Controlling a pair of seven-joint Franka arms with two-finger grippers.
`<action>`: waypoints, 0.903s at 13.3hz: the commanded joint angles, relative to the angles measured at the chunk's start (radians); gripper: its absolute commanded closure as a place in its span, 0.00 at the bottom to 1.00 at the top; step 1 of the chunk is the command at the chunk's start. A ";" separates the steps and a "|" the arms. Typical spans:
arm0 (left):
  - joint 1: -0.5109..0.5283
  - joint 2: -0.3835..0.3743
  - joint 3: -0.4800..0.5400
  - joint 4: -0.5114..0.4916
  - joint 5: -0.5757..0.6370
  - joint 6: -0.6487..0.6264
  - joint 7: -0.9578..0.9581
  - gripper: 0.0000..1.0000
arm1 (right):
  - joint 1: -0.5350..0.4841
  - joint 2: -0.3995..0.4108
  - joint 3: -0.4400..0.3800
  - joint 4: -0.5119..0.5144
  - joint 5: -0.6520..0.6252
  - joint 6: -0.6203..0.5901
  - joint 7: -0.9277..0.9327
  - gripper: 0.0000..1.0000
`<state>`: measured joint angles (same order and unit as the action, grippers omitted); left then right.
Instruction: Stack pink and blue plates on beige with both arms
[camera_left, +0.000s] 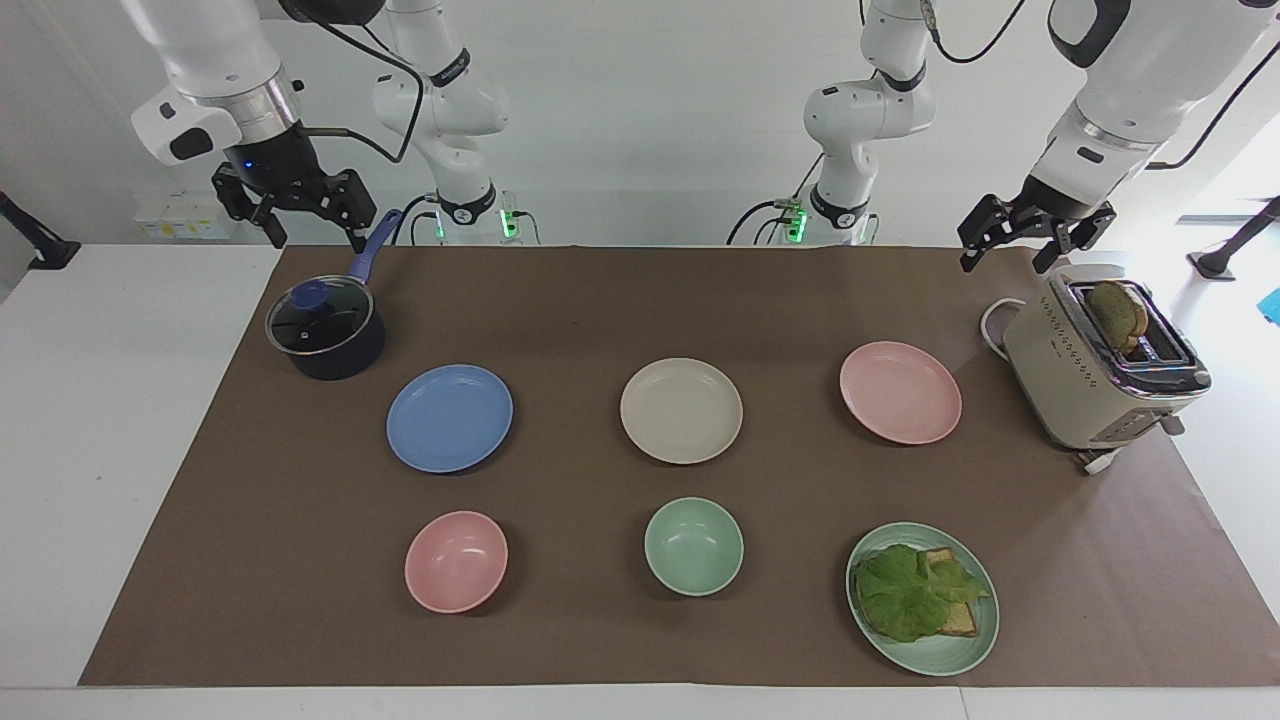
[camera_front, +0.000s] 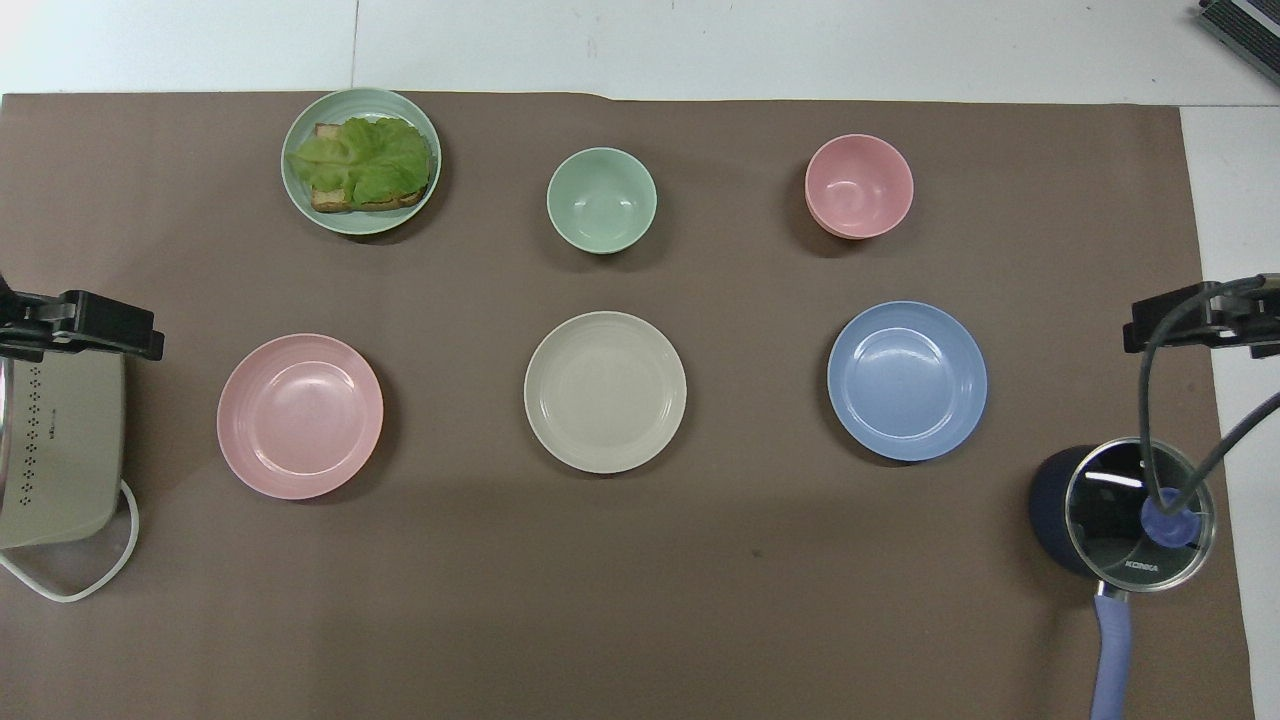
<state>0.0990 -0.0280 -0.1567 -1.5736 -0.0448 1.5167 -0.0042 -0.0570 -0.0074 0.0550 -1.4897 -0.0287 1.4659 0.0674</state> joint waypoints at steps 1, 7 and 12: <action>-0.005 -0.016 0.003 -0.019 0.016 -0.001 0.003 0.00 | -0.007 -0.025 0.005 -0.024 -0.002 -0.002 -0.003 0.00; 0.011 -0.015 0.006 -0.125 0.016 0.086 0.009 0.00 | -0.007 -0.022 0.005 -0.023 0.009 -0.002 -0.005 0.00; 0.074 0.032 0.014 -0.368 0.014 0.399 -0.008 0.00 | -0.007 -0.022 0.005 -0.023 0.009 -0.002 -0.005 0.00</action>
<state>0.1595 0.0016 -0.1403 -1.8695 -0.0435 1.8247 -0.0041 -0.0570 -0.0078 0.0554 -1.4905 -0.0273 1.4658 0.0674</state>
